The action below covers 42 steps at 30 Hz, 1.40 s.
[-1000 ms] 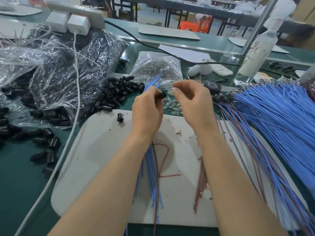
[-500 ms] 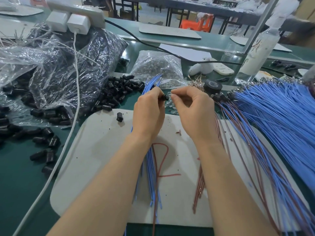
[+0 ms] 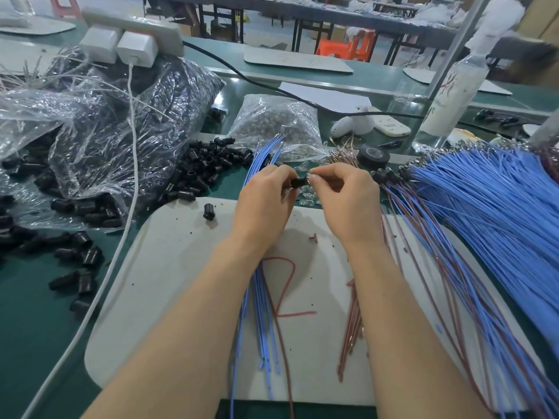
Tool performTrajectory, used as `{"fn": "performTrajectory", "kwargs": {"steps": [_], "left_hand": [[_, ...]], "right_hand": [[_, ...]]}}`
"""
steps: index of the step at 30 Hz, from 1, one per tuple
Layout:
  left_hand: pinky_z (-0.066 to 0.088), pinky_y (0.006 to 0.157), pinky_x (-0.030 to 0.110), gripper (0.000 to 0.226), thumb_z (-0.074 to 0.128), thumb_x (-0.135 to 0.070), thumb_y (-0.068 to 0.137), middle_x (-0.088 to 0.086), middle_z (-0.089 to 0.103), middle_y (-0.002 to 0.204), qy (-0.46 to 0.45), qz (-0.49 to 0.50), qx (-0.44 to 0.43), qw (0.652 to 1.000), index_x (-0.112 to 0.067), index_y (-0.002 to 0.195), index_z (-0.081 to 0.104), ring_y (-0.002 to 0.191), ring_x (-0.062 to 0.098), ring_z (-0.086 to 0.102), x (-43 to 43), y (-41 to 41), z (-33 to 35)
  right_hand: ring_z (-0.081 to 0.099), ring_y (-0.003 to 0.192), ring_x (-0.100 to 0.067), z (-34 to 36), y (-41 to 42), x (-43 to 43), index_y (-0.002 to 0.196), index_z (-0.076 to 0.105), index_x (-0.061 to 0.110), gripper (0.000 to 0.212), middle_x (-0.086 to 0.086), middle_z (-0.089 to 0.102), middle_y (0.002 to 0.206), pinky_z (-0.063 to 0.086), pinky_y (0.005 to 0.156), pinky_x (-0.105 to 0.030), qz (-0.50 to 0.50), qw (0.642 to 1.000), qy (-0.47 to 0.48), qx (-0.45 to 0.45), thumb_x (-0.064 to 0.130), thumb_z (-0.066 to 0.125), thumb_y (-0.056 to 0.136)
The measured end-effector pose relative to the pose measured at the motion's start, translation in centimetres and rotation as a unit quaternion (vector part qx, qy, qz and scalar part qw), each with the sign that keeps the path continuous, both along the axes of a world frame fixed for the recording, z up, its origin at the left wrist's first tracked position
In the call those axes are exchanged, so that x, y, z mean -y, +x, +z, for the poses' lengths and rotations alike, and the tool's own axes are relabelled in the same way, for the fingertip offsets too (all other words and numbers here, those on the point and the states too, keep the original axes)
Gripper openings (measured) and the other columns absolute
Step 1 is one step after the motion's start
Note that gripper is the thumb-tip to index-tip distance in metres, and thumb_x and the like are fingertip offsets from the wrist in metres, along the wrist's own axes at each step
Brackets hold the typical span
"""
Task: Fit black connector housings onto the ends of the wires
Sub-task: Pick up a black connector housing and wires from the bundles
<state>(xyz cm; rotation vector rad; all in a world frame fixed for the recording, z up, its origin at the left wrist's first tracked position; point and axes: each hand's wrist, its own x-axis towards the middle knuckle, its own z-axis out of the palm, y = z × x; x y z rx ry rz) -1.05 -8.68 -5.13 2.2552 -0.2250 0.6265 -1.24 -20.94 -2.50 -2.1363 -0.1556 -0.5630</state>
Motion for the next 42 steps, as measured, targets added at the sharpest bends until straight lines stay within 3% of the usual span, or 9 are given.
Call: {"fn": "performTrajectory", "kwargs": {"steps": [10,15,18,21,23,28,35,40,42], "left_hand": [[0.046,0.074,0.035,0.019,0.062,-0.006,0.085,0.003,0.060,0.086,0.012,-0.004,0.011,1.000,-0.007,0.103,0.068,0.076,0.022,0.053,-0.2,0.0,0.1],[0.047,0.075,0.032,0.015,0.064,-0.012,0.086,-0.002,0.060,0.085,-0.034,0.004,-0.006,0.999,-0.011,0.100,0.068,0.073,0.015,0.051,-0.2,0.2,0.1],[0.048,0.077,0.029,0.012,0.062,-0.012,0.088,0.001,0.065,0.085,-0.092,0.053,-0.003,0.994,-0.010,0.098,0.068,0.077,0.017,0.058,-0.6,0.3,0.3],[0.045,0.073,0.010,0.012,0.061,-0.012,0.090,-0.005,0.065,0.085,-0.203,0.107,0.017,0.973,-0.009,0.100,0.067,0.075,0.007,0.059,-1.5,0.4,0.9],[0.042,0.071,0.002,0.013,0.061,-0.013,0.090,-0.011,0.063,0.083,-0.258,0.131,0.021,0.957,-0.011,0.102,0.066,0.073,-0.003,0.057,-1.9,0.5,1.2],[0.042,0.068,0.003,0.006,0.061,-0.016,0.091,-0.018,0.059,0.078,-0.299,0.134,0.027,0.944,-0.020,0.096,0.062,0.070,-0.004,0.056,-1.9,0.3,1.4],[0.043,0.068,0.006,0.006,0.061,-0.017,0.090,-0.017,0.060,0.076,-0.293,0.125,0.027,0.947,-0.023,0.092,0.060,0.072,0.003,0.056,-1.7,0.5,1.1],[0.043,0.069,0.007,0.007,0.061,-0.017,0.090,-0.016,0.060,0.077,-0.290,0.125,0.031,0.948,-0.024,0.091,0.060,0.075,0.006,0.058,-1.7,0.6,1.0],[0.044,0.069,0.008,0.007,0.062,-0.015,0.089,-0.015,0.061,0.078,-0.283,0.118,0.036,0.951,-0.022,0.090,0.060,0.075,0.007,0.058,-1.5,0.6,1.0]], "right_hand": [[0.061,0.071,-0.005,0.7,1.5,0.1,0.091,0.074,0.014,0.010,0.006,0.067,0.076,0.048,0.077,-0.019,0.031,0.998,0.005,-0.060,0.014,0.067,0.085],[0.056,0.060,-0.002,0.6,2.6,0.3,0.078,0.068,0.020,0.014,0.007,0.064,0.068,0.051,0.069,-0.021,0.068,0.986,0.101,-0.117,0.009,0.066,0.086],[0.059,0.070,-0.011,0.3,3.3,0.6,0.076,0.065,0.022,0.018,0.002,0.064,0.072,0.052,0.067,-0.024,0.038,0.979,0.154,-0.128,0.007,0.064,0.086],[0.058,0.070,-0.008,-0.3,3.9,0.3,0.081,0.066,0.019,0.013,0.007,0.062,0.074,0.041,0.057,-0.006,-0.014,0.992,0.035,-0.124,0.006,0.062,0.084],[0.057,0.075,-0.009,-0.8,4.0,-0.2,0.089,0.068,0.016,0.013,0.003,0.066,0.083,0.039,0.063,-0.010,-0.023,0.990,-0.061,-0.123,0.006,0.060,0.085],[0.055,0.105,-0.024,-1.1,4.0,-1.7,0.102,0.068,0.015,0.018,-0.007,0.061,0.113,0.046,0.091,-0.037,-0.023,0.977,-0.173,-0.120,0.011,0.056,0.089],[0.042,0.116,-0.031,-0.9,4.2,-3.0,0.113,0.066,0.024,0.023,-0.011,0.050,0.122,0.038,0.095,-0.037,-0.010,0.947,-0.282,-0.156,0.025,0.057,0.091],[0.051,0.112,-0.027,-1.0,3.6,-3.8,0.106,0.067,0.026,0.020,-0.004,0.061,0.114,0.043,0.095,-0.038,0.020,0.948,-0.284,-0.142,0.031,0.060,0.088],[0.053,0.112,-0.026,-1.3,3.4,-4.4,0.106,0.065,0.026,0.020,-0.002,0.064,0.111,0.038,0.093,-0.037,0.017,0.939,-0.312,-0.145,0.035,0.060,0.089]]}}
